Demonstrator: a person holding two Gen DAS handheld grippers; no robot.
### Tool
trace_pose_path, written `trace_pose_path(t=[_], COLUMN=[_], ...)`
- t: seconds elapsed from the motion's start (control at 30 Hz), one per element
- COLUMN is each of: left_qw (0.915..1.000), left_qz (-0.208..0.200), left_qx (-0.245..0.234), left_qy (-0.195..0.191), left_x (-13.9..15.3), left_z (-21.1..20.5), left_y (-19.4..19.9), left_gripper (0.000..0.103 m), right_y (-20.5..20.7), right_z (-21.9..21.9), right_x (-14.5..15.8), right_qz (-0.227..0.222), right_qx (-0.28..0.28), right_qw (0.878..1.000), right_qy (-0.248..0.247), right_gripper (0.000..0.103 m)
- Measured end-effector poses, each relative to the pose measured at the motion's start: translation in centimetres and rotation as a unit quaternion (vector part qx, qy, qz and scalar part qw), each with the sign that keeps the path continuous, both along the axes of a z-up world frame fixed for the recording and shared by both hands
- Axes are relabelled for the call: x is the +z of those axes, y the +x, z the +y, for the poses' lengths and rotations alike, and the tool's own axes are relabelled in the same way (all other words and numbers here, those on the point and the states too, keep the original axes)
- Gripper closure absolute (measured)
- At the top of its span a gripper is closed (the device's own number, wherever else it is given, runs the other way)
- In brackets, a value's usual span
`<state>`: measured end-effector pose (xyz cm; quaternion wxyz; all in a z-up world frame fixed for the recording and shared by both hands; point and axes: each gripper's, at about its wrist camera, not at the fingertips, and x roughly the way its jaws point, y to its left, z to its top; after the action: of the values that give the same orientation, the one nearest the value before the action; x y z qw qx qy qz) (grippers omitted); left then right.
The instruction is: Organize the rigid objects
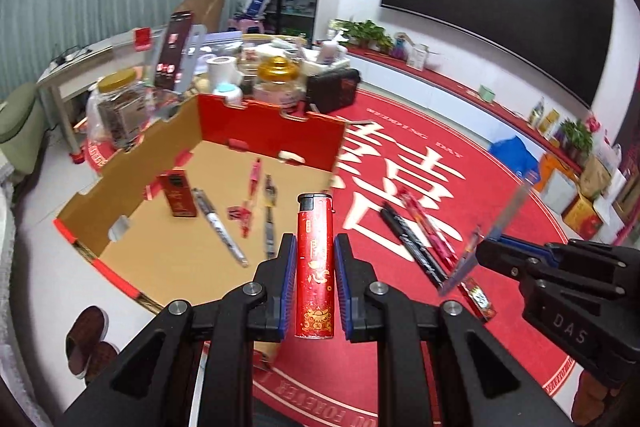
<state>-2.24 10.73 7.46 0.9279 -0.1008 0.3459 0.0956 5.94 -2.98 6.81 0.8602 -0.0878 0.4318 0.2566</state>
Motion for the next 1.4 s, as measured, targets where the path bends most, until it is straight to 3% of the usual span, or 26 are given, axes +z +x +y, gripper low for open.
trace_pose_path(t=[0.53,1.4], left_qw=[0.9950,0.9913], left_qz=[0.022,0.052], left_qx=[0.097,0.120], left_qy=[0.003,0.012], left_x=[-1.2,-2.2], left_z=[7.4,11.3], left_y=[-0.2,3.6], left_gripper=[0.083,0.083], right_y=[0.5,3.8], right_z=[6.9,14.4], right_x=[0.4,0.8], right_qz=[0.004,0.003], right_qx=[0.067,0.110], right_qw=[0.998,0.994], right_qy=[0.009,0.019], right_gripper=[0.093,0.093])
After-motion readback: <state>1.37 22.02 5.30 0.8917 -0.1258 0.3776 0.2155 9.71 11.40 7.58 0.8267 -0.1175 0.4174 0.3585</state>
